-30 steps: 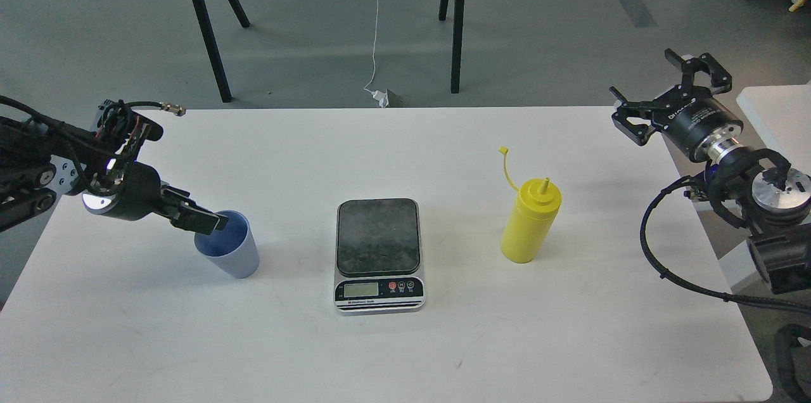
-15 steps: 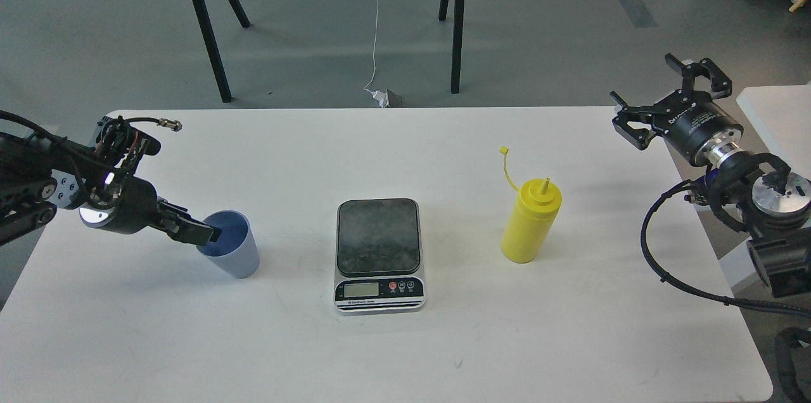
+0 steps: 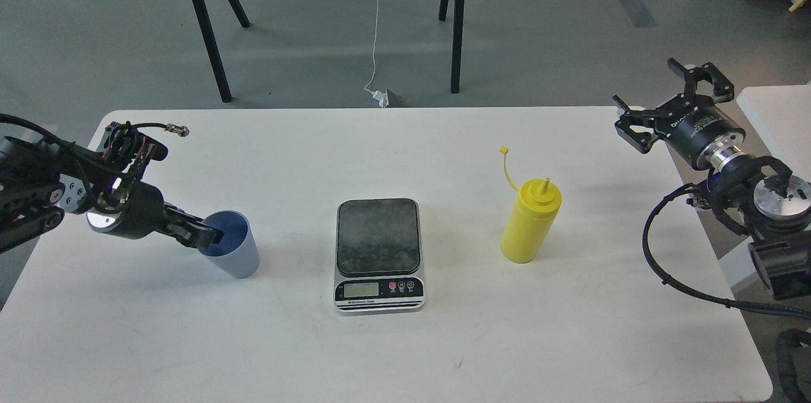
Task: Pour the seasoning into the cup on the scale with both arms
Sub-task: 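Close the left gripper on the rim of the blue cup, then lift the blue cup with the left gripper and carry it over the scale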
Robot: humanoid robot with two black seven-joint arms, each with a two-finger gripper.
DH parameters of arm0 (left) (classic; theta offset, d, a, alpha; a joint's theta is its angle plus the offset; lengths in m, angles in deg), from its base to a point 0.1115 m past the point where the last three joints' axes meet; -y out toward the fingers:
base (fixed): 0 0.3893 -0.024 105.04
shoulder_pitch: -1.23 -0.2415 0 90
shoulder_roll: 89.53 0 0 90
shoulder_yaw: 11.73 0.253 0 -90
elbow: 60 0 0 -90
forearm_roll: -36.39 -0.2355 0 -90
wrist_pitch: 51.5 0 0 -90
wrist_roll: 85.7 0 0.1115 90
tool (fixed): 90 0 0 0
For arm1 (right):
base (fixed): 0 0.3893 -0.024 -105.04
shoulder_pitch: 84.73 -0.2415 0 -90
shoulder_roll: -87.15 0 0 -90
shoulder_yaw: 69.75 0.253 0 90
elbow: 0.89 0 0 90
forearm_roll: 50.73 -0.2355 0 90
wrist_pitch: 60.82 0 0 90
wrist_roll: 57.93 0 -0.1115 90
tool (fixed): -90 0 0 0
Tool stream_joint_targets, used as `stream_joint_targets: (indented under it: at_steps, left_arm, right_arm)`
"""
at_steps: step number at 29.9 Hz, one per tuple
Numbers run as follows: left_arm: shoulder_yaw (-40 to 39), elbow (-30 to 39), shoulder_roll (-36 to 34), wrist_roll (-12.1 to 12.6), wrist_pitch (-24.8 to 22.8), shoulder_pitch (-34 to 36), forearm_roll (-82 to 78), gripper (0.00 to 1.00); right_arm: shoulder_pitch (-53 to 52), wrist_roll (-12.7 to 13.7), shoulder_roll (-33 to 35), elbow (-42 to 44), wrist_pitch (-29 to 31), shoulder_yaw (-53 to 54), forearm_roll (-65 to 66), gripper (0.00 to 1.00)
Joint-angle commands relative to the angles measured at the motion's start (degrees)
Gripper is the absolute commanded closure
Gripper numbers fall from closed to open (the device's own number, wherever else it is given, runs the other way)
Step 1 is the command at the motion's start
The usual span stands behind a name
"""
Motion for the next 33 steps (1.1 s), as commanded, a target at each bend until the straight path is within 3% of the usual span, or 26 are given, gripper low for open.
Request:
stream_joint_targets:
  at_steps: [1, 8, 10, 11, 21, 27, 33]
  left_arm:
    - [-0.1, 0.1, 0.1, 0.0, 0.0, -0.4, 0.0, 0.6]
    - [-0.1, 0.3, 0.0, 0.0, 0.0, -0.7, 0.6, 0.79]
    - [-0.1, 0.3, 0.1, 0.0, 0.0, -0.7, 0.7, 0.95]
    - [-0.1, 0.3, 0.1, 0.0, 0.0, -0.7, 0.9, 0.97]
    - [-4.7, -0.2, -0.5, 0.0, 0.0, 1.5, 2.4, 1.0]
    - [-5.9, 1.4, 0.1, 0.0, 0.0, 13.6, 7.1, 0.99]
    - [-6.1, 1.9, 9.7, 0.0, 0.0, 17.3, 7.8, 0.99]
  right_arm:
    - [0.1, 0.0, 0.0, 0.0, 0.0, 0.0, 0.0, 0.01]
    - [0.3, 0.0, 0.0, 0.0, 0.0, 0.1, 0.1, 0.01]
    - [0.3, 0.0, 0.0, 0.0, 0.0, 0.1, 0.0, 0.0]
    - [0.3, 0.0, 0.0, 0.2, 0.0, 0.1, 0.0, 0.0]
    - [0.3, 0.0, 0.0, 0.4, 0.0, 0.1, 0.0, 0.01]
    - [0.2, 0.0, 0.0, 0.3, 0.0, 0.1, 0.0, 0.01]
    - [0.3, 0.0, 0.2, 0.4, 0.0, 0.1, 0.0, 0.01]
